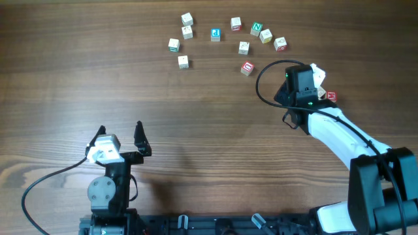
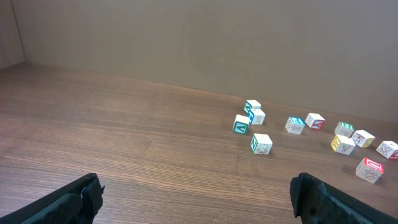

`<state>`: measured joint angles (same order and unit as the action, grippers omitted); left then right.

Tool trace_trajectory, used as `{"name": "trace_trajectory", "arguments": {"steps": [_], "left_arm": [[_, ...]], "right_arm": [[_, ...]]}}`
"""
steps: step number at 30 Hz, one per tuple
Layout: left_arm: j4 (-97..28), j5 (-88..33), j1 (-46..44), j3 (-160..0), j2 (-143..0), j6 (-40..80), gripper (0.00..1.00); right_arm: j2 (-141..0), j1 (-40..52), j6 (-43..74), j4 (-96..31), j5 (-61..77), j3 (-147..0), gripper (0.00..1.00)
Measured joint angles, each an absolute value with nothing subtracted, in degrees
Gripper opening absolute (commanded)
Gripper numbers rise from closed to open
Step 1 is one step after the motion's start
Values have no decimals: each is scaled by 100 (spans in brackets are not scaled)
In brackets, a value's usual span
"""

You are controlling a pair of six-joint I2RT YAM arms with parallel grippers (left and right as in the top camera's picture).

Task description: Form a circle

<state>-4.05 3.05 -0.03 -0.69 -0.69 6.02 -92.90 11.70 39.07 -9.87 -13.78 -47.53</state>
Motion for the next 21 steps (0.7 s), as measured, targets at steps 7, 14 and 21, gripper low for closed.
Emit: {"name": "trace_trajectory", "arguments": {"steps": [7,14,21], "left_arm": [[-405,305,-3,-69,-69,602,100],[-405,305,-3,-69,-69,602,100],[-405,305,-3,-69,-69,602,100]], "right_arm": [[-9290,939,3894,-996,-1157,-4753,5],[-9290,917,4053,-633,-1151,-4810,5],[-9290,917,4244,-681,-1138,-4816,5]]}}
